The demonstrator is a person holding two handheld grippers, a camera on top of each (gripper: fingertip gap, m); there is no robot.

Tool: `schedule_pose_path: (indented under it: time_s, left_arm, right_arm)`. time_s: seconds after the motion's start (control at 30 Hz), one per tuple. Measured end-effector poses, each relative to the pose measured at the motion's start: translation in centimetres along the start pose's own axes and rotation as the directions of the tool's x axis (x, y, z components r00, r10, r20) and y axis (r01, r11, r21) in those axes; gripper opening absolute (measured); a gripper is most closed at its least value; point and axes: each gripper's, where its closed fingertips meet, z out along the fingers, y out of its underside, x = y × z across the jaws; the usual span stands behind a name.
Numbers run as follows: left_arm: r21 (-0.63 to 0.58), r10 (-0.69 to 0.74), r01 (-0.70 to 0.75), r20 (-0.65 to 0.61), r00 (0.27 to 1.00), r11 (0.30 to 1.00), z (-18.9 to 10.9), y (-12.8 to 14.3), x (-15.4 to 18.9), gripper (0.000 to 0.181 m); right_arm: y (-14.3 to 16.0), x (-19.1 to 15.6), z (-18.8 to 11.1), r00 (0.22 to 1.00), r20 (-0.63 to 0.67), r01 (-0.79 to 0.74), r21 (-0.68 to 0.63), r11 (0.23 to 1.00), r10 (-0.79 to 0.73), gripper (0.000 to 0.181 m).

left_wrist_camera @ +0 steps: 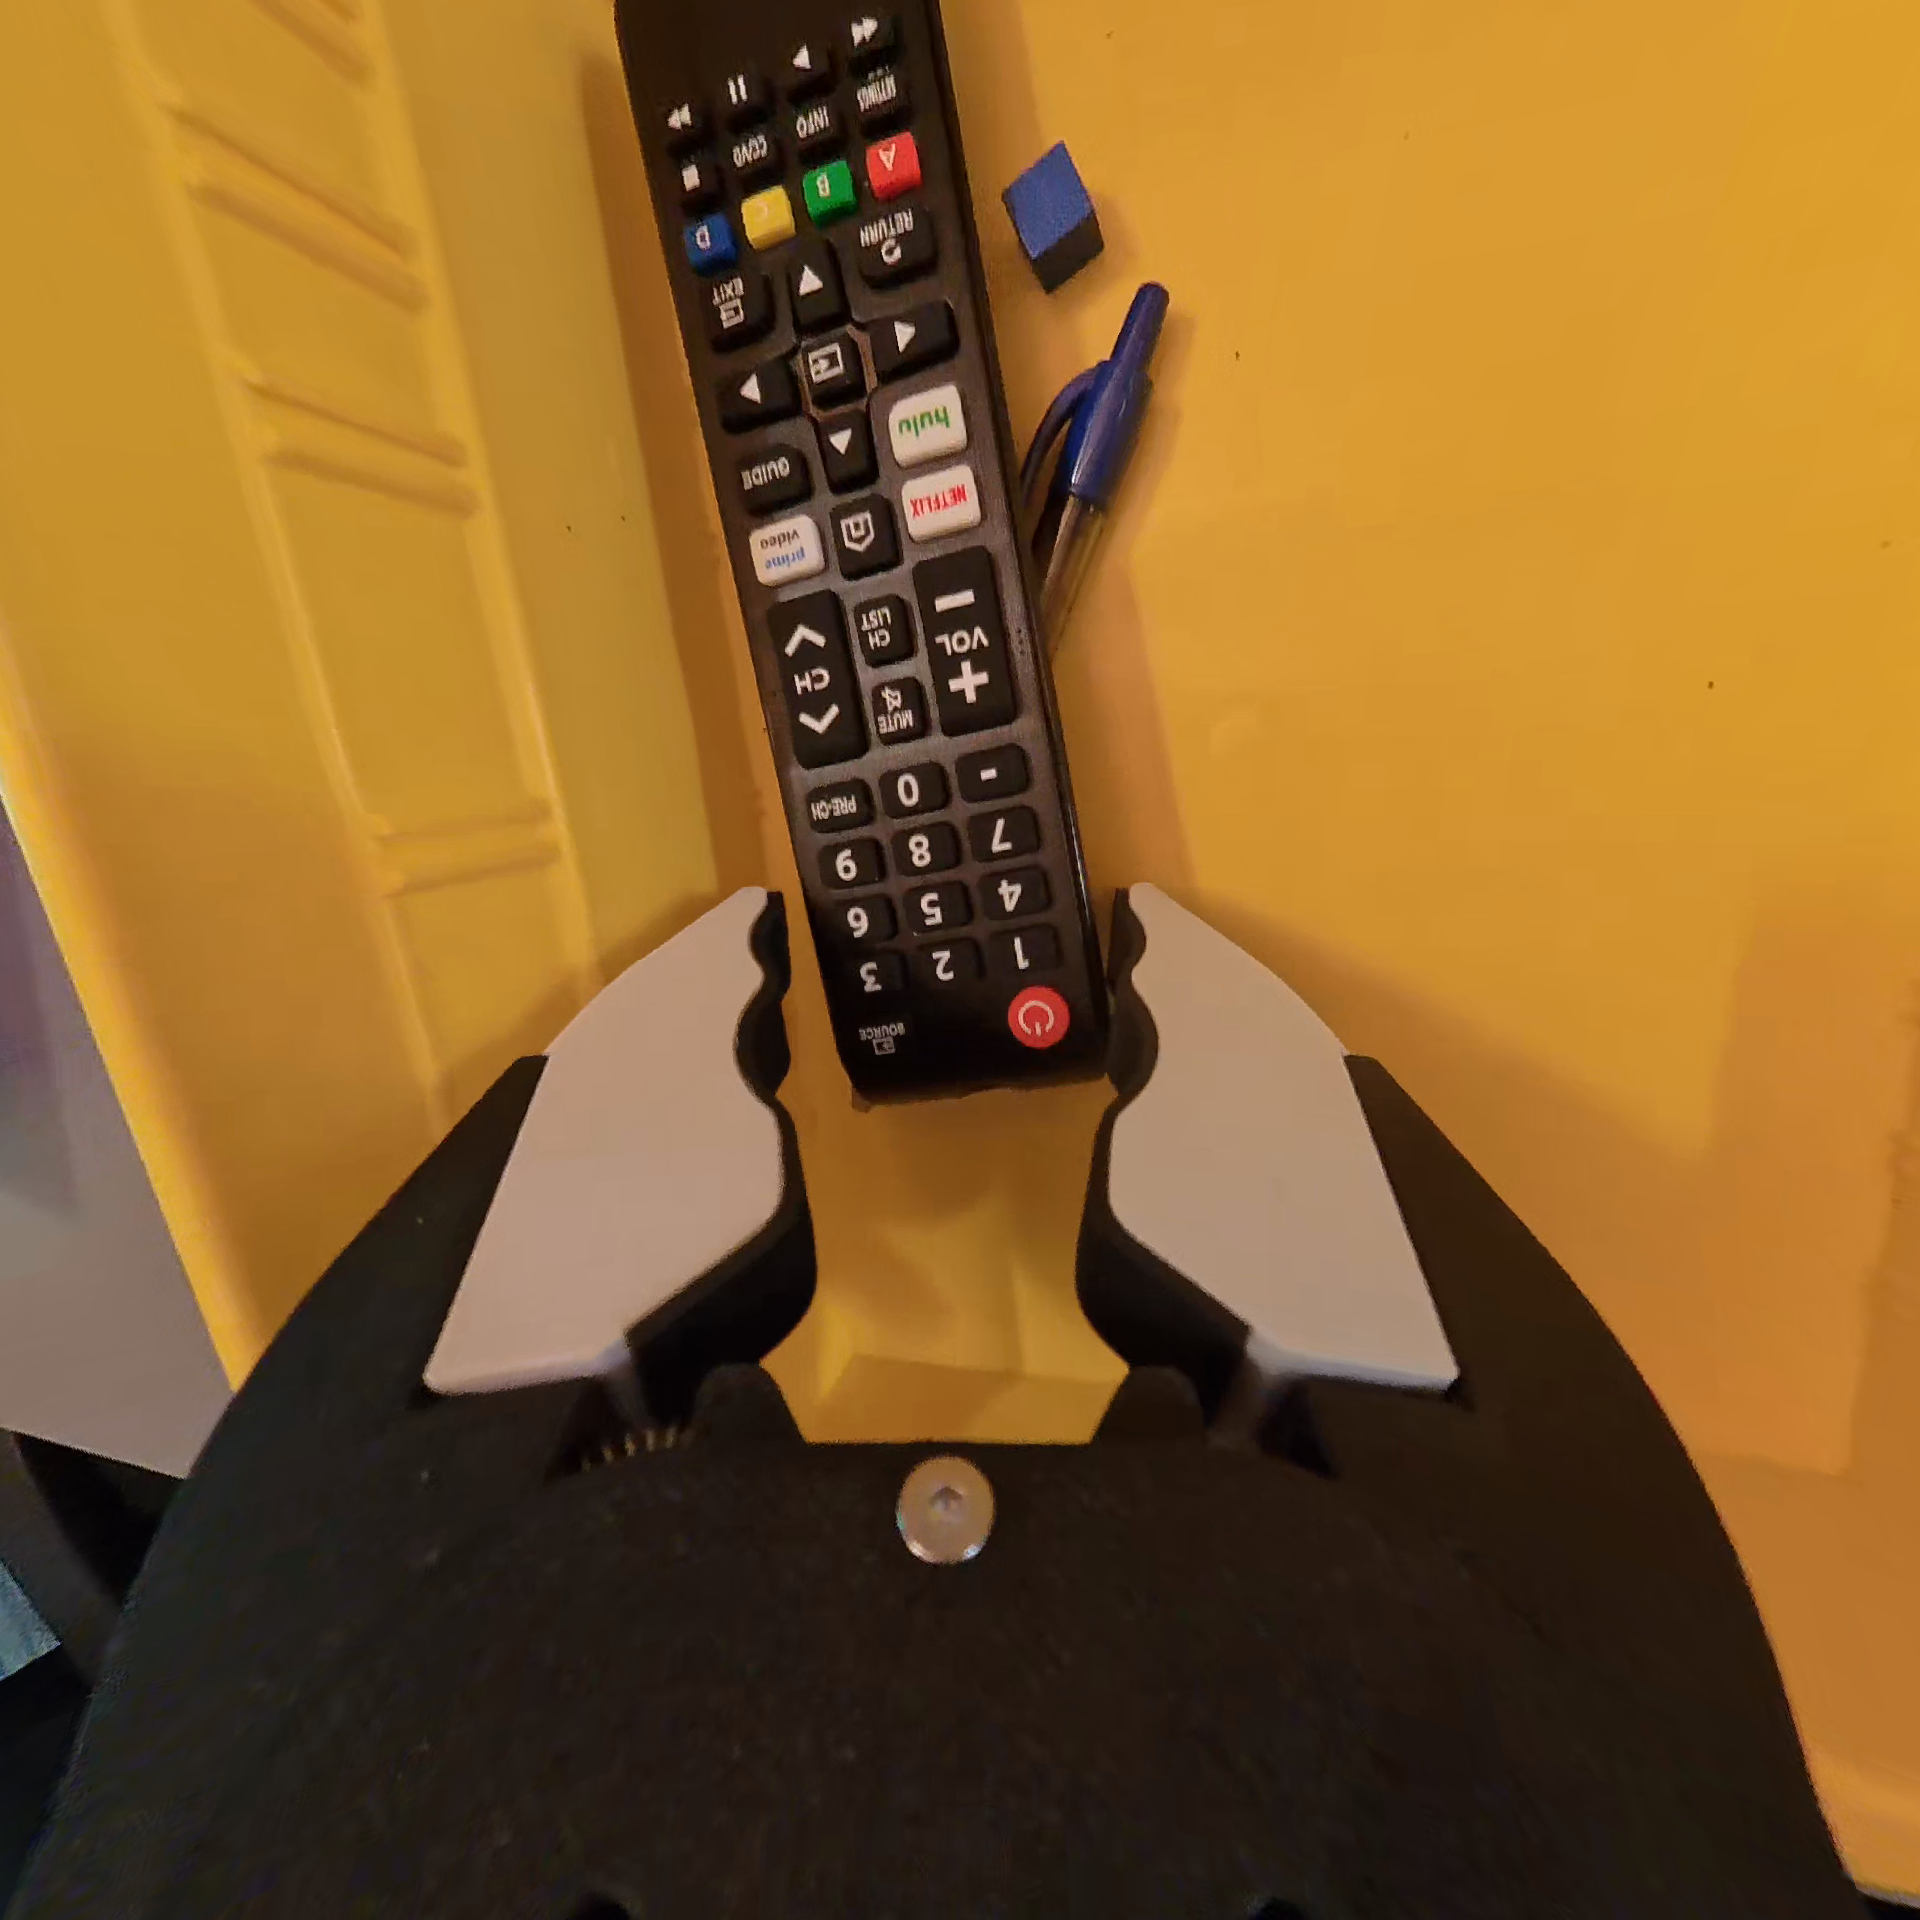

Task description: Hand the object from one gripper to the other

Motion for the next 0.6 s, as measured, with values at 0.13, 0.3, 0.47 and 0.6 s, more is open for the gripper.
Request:
schedule_pose_path:
  time_s: [0.13, 0.3, 0.47, 0.6]
  left_arm:
    - [-0.006, 0.016, -0.016, 0.029, 0.999, 1.0, 0.2, -0.9, -0.2, 0.069]
    - [-0.042, -0.041, 0.038, -0.053, 0.998, 0.998, 0.6, -1.1, 0.3, 0.06]
    - [-0.019, -0.077, 0.075, -0.111, 0.991, 0.997, 0.6, -1.0, 0.4, 0.052]
    - [0.053, -0.068, 0.074, -0.109, 0.992, 0.996, -0.3, -1.1, 0.4, 0.051]
  right_arm:
    - [0.0, -0.1, 0.0, 1.0, 0.004, -0.008, 0.003, 1.0, 0.008, 0.041]
    - [0.0, -0.2, 0.0, 1.0, 0.011, -0.014, 0.002, 1.0, 0.014, 0.041]
    - [0.1, -0.4, 0.0, 1.0, 0.021, -0.016, 0.001, 1.0, 0.015, 0.041]
    - [0.0, -0.4, -0.1, 1.0, 0.023, -0.021, 0.008, 1.0, 0.021, 0.041]
